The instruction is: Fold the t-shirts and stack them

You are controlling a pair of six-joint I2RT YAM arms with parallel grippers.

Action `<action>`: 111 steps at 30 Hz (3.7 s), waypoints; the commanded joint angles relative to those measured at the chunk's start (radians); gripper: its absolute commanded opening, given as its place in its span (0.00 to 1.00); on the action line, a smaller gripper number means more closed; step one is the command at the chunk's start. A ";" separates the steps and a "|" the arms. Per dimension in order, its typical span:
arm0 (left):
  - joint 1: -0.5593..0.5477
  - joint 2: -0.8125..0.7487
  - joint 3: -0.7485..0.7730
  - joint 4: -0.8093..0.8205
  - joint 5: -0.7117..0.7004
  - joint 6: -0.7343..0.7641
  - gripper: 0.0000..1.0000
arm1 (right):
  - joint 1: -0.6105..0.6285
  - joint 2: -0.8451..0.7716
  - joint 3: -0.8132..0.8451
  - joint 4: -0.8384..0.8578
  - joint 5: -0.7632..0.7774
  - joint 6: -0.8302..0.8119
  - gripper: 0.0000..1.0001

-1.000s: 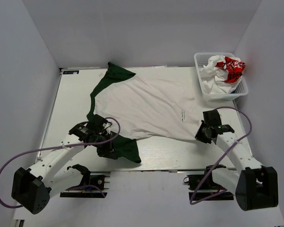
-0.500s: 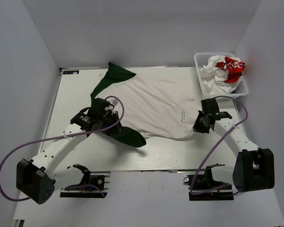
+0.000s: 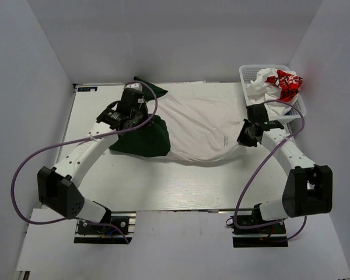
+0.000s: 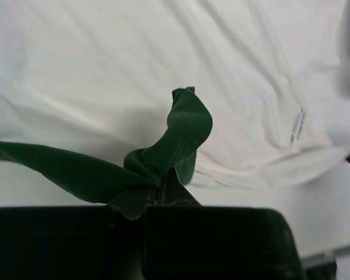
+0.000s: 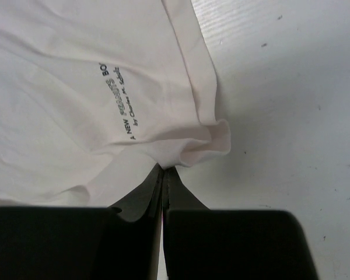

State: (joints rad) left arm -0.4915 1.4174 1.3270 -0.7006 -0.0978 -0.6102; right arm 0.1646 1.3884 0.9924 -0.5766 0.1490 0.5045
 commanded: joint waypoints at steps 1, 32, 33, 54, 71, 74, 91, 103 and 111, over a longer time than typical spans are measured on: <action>0.021 0.057 0.081 0.026 -0.166 0.043 0.00 | -0.002 0.050 0.090 -0.008 0.060 -0.018 0.00; 0.221 0.648 0.518 0.274 -0.226 0.417 1.00 | 0.001 0.396 0.540 0.009 -0.025 -0.150 0.90; 0.222 0.632 0.487 0.274 -0.191 0.405 1.00 | 0.009 0.370 0.504 0.035 -0.049 -0.173 0.90; 0.240 0.459 -0.120 0.314 -0.072 0.168 1.00 | 0.095 0.543 0.439 0.153 -0.154 -0.205 0.90; 0.288 0.420 -0.180 0.332 -0.147 0.181 1.00 | 0.012 0.292 0.279 0.086 -0.134 -0.276 0.90; 0.307 0.401 -0.198 0.309 -0.151 0.170 1.00 | -0.007 0.183 0.146 0.066 -0.201 -0.285 0.90; 0.346 0.419 -0.170 0.299 -0.071 0.198 1.00 | -0.039 0.202 0.052 0.143 -0.401 -0.334 0.21; 0.373 0.428 -0.190 0.308 -0.082 0.188 1.00 | -0.128 0.118 0.107 -0.080 -0.043 -0.167 0.00; 0.401 0.446 -0.190 0.308 -0.063 0.179 1.00 | -0.189 0.123 0.184 -0.092 -0.233 -0.193 0.00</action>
State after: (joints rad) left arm -0.1253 1.8427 1.1484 -0.3553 -0.1596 -0.4210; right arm -0.0032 1.5364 1.1107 -0.6548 -0.0555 0.3325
